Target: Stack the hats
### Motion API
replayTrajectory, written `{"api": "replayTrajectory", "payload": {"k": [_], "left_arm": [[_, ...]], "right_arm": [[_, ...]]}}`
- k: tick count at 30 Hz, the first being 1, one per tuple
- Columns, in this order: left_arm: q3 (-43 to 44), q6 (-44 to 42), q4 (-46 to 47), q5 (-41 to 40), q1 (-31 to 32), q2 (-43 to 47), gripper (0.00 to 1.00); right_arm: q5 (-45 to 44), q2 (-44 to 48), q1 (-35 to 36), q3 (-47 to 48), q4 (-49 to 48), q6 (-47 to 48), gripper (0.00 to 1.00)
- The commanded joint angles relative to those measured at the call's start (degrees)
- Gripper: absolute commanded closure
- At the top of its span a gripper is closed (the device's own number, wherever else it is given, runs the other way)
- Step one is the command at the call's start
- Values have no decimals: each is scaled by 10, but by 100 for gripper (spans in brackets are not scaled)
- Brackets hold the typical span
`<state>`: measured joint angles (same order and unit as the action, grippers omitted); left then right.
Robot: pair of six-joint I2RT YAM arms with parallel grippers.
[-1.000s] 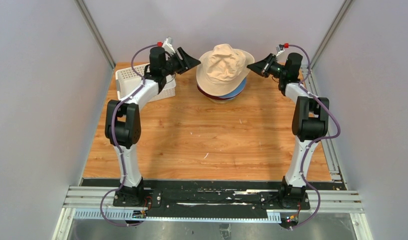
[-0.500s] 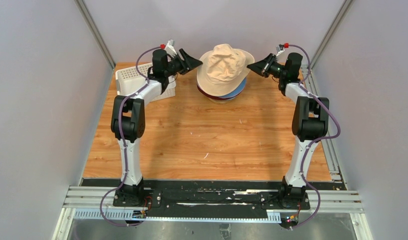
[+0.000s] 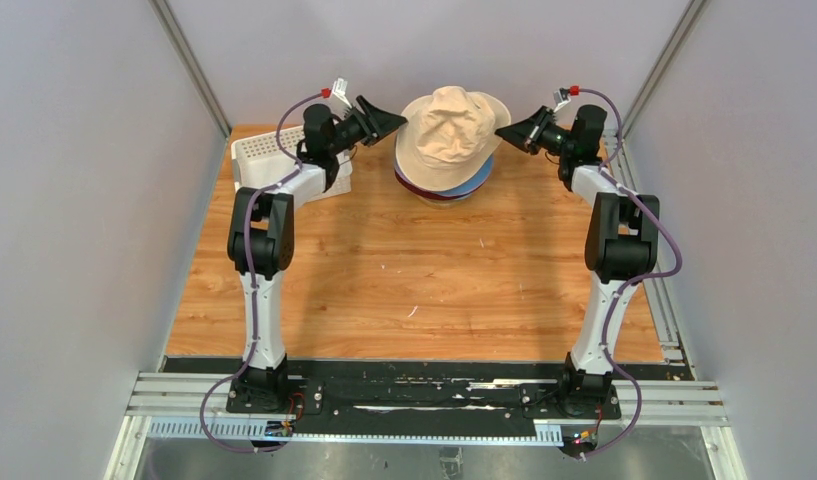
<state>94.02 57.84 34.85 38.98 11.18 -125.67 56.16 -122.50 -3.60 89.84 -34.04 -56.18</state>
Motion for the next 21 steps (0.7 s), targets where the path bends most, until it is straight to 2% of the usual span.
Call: {"api": "replayTrajectory", "payload": {"k": [1, 6, 8, 10, 13, 15, 21], "left_arm": [[-18, 105, 174, 36, -14, -24, 44], [-26, 117, 198, 51, -17, -28, 49], [-28, 117, 198, 53, -17, -28, 57], [-28, 118, 200, 56, -17, -29, 69], [-26, 126, 210, 57, -17, -33, 79], [-24, 135, 219, 59, -17, -37, 79], [-21, 129, 210, 63, -17, -46, 68]], "right_arm": [[0, -5, -12, 21, -23, -10, 99], [0, -5, -12, 19, -28, -13, 100], [0, -5, -12, 19, -28, -13, 99], [0, -5, -12, 19, -31, -15, 99], [0, -6, -12, 19, -34, -18, 99], [0, -6, -12, 19, -37, -21, 99], [1, -7, -12, 19, -44, -27, 99]]}}
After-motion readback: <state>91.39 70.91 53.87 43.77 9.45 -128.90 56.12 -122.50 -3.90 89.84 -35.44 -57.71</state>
